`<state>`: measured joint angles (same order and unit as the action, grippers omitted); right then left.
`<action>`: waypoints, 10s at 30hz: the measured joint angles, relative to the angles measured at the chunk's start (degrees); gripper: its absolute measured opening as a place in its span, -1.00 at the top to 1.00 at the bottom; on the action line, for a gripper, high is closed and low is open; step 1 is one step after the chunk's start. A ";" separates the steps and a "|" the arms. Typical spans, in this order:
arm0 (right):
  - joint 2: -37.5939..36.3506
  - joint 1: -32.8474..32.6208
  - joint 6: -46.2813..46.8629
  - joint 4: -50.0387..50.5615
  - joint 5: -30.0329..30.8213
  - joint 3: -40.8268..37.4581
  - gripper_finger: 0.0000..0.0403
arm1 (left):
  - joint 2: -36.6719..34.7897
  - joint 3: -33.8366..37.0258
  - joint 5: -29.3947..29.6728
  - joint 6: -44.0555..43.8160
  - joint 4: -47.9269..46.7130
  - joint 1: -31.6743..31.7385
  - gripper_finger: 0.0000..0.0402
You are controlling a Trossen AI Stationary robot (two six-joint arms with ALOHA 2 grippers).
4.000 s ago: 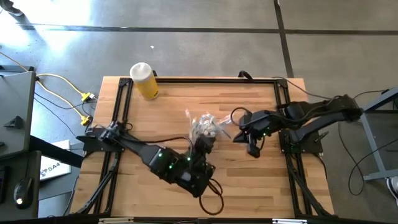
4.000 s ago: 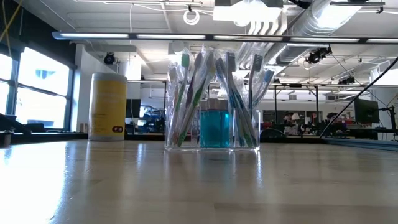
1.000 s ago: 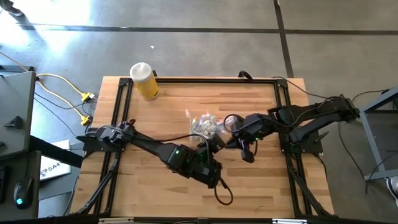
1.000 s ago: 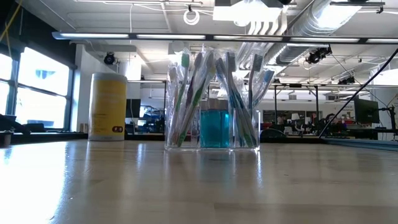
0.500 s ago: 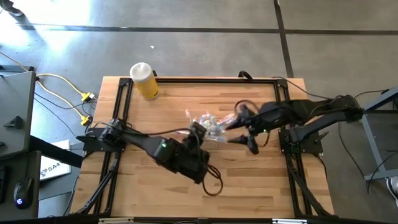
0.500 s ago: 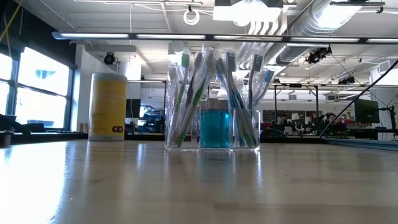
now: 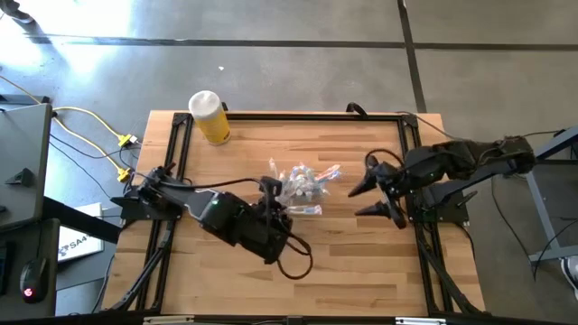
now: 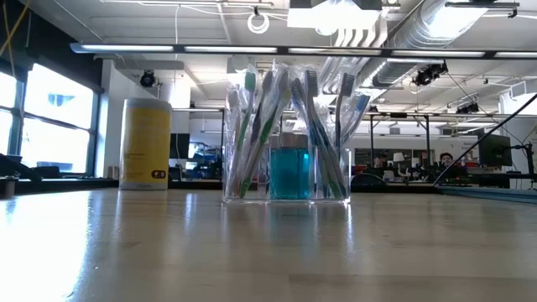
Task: Pick & Place toothbrushing station
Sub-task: Put the blue toothbrush into the transparent organizer, then return to Home Position
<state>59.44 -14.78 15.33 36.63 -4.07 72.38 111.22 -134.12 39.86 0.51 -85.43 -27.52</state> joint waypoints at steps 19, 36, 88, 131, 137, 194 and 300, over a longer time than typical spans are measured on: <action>1.15 -12.50 1.39 3.41 10.62 -0.02 -0.17 | -13.04 14.59 -3.54 -5.08 3.67 -2.64 0.95; 8.27 -15.61 -1.26 -1.04 17.91 -0.02 -0.17 | -41.62 93.85 -36.13 11.53 112.70 11.44 0.95; 9.51 -15.61 -9.18 -7.35 23.54 -0.02 -0.17 | -5.44 101.85 -70.83 -0.97 175.29 38.02 0.95; 9.55 -15.43 -10.67 -8.53 23.67 -0.02 -0.17 | 0.53 105.09 -71.44 -9.95 172.21 38.37 0.73; 9.57 -15.43 -10.67 -8.22 23.65 -0.02 -0.17 | -1.17 105.09 -71.72 -10.25 170.12 38.41 0.73; 6.85 -14.73 -3.13 5.40 38.94 -0.09 -0.17 | -50.46 111.64 -58.81 -2.40 108.04 38.43 0.06; -51.39 8.17 -13.64 -38.48 8.39 -71.97 0.99 | -97.11 132.93 -38.32 -3.77 85.39 23.75 1.00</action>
<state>8.05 -6.61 1.69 -1.85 4.32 0.40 14.11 -1.19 1.54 -3.26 -0.03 -3.77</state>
